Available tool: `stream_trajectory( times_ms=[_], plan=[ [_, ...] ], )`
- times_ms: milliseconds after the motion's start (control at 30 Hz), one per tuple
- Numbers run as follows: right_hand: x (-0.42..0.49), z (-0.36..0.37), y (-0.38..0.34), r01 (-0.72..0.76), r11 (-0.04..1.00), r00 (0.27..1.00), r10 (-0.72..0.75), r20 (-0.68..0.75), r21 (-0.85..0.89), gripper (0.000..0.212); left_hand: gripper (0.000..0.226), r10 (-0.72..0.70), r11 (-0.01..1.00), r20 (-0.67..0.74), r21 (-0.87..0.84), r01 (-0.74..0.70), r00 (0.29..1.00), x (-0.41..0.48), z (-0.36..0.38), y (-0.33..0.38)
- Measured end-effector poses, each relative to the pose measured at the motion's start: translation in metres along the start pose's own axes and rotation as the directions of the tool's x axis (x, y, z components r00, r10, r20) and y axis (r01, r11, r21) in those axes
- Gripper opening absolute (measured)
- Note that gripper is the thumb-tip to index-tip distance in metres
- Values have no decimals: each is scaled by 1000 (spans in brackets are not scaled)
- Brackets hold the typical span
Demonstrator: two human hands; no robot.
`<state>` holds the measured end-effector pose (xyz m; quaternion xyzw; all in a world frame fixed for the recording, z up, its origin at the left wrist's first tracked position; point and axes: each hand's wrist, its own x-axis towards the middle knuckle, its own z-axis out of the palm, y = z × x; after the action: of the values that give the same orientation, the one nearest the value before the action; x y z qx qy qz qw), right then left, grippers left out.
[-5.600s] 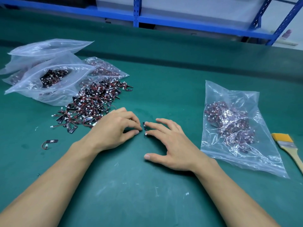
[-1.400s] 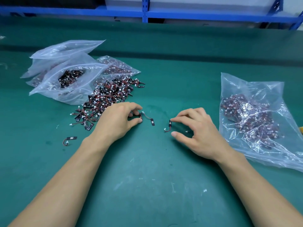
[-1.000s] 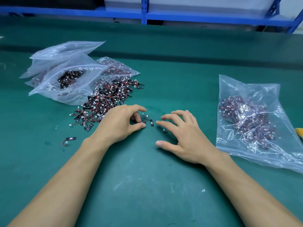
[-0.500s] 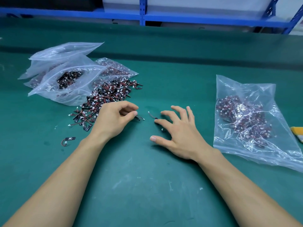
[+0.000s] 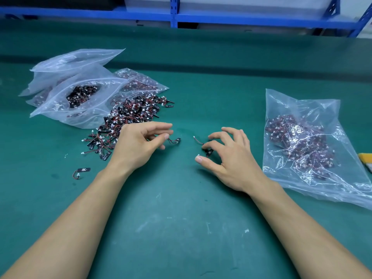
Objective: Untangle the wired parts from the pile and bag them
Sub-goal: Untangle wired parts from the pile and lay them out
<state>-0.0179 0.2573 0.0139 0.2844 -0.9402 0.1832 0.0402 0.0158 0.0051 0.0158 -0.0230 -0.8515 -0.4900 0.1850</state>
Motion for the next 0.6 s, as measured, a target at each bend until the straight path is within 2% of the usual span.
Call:
stream_trajectory(
  times_ms=[300,400,600],
  plan=[
    [-1,1,2,-4,1000,1000,4,-15,24,54,25,59,997,27,-47,-58,998,-4,6,10],
    [0,3,2,-4,1000,1000,4,-18,31,59,24,38,996,32,-85,-35,999,-4,11,9],
    [0,3,2,1,999,999,0,-35,45,69,26,19,996,136,-84,-8,990,-7,21,5]
  ],
)
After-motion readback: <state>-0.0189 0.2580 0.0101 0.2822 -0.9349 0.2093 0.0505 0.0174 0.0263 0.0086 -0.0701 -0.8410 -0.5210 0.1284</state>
